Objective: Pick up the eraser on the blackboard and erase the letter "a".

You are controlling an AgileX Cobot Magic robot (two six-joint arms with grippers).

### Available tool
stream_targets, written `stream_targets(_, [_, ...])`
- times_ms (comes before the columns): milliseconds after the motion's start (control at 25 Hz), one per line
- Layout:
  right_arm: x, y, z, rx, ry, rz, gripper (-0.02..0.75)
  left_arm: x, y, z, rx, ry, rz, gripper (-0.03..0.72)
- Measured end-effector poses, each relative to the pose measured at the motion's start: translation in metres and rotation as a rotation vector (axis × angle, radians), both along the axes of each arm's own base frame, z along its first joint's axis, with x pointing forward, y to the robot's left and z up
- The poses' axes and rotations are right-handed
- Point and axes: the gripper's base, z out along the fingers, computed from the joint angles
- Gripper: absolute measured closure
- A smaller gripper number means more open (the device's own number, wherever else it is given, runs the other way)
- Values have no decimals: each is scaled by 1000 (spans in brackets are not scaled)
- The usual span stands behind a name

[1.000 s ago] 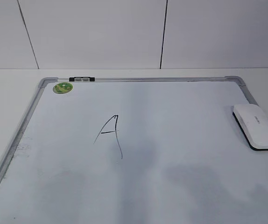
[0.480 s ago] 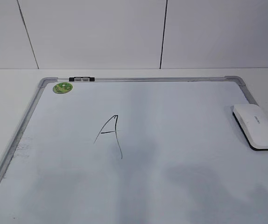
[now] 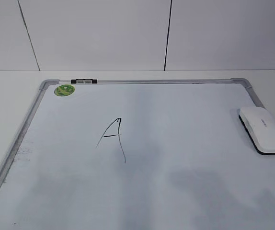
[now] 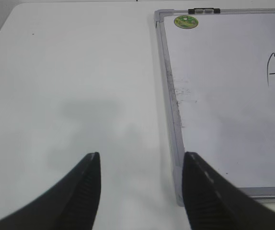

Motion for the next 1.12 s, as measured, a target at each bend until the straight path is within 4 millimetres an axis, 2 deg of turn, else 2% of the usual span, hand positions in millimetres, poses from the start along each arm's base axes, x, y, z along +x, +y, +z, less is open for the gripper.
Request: stream_targets(1120, [0,0,0,1,0,1,160,0,0,0,-6,0,4,276])
